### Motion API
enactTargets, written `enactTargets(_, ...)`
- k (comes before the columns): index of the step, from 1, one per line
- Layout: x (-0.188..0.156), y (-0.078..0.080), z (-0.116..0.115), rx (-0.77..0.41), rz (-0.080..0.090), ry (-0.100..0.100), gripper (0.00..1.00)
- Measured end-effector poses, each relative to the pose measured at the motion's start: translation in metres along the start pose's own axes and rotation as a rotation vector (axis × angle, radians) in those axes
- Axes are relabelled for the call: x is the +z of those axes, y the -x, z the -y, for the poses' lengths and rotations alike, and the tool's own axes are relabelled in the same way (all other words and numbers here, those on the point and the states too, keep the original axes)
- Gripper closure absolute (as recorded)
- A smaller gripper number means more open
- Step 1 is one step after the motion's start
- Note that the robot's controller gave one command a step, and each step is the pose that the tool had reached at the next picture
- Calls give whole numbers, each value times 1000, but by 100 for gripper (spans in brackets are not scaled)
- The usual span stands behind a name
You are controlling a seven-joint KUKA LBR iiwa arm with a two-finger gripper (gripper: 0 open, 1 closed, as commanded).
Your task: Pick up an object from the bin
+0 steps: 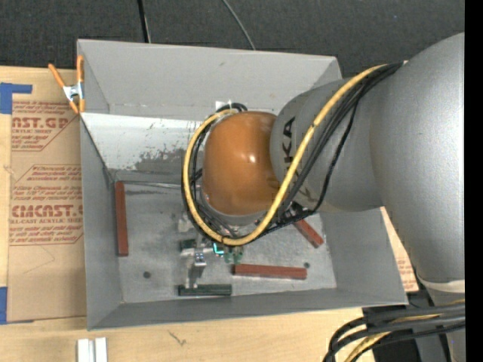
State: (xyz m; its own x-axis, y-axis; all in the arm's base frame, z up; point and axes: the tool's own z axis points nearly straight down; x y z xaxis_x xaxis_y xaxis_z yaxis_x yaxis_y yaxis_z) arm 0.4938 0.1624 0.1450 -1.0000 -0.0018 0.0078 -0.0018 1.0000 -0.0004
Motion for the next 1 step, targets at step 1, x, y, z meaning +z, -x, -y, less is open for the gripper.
enactTargets(1,-4,2,1,2,7,1,0)
